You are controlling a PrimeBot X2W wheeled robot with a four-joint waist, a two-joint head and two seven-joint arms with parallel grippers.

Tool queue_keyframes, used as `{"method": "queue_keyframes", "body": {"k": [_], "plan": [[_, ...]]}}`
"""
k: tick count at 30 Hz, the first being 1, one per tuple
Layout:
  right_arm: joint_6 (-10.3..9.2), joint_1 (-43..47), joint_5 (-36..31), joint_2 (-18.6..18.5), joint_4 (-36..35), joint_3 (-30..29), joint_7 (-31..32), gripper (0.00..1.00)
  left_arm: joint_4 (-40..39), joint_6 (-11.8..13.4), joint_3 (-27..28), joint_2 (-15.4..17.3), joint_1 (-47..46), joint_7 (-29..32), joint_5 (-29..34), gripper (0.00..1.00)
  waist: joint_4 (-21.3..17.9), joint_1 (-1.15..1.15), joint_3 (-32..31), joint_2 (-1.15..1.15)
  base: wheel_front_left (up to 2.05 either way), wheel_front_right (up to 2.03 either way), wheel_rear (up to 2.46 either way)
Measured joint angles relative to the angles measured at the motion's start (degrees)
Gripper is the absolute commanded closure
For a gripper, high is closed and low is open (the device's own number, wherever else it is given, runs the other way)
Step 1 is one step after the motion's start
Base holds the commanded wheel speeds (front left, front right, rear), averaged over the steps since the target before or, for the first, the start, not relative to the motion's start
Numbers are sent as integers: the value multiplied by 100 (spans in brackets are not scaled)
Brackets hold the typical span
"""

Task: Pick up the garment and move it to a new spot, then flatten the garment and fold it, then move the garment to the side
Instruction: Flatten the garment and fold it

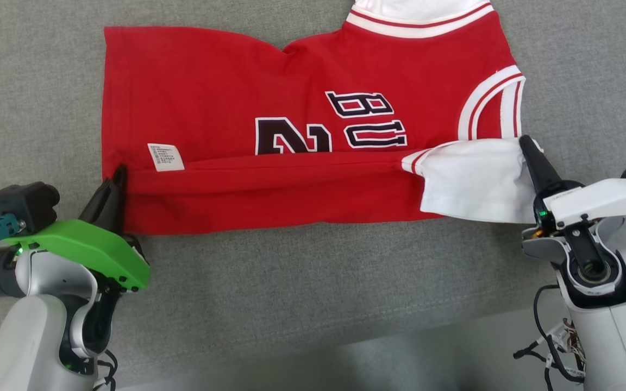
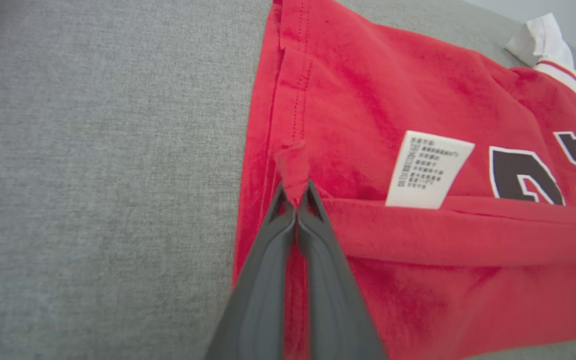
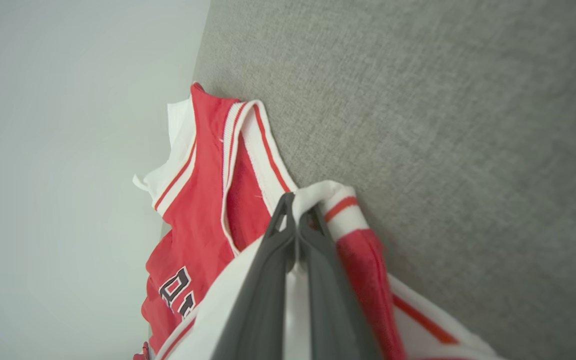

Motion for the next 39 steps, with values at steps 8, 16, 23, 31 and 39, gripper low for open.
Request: {"method": "queue_keyframes", "body": {"k": [8,16,23,31,39], "plan": [[0,-180,-97,1,125,170,1,72,225,0,-10,-30,-91,-12,9,97,45,0,-50,0,0,0,0],[4,-213,-167,-26,223,242,19,0,366,-1,-49,-71,-116,-103,9,27,73,0,-115,0,0,0,0],[25,-209,-201,-67,267,301,25,0,576,-4,-64,-115,-115,-165,8,0,36,0,-250,0,0,0,0],[25,-37,-257,-148,316,328,57,0,666,-10,-71,-193,-102,-287,5,0,-17,0,-466,0,0,0,0],[29,168,-300,-246,283,288,55,0,754,-11,-59,-180,58,-308,4,0,-73,0,-719,0,0,0,0]]}}
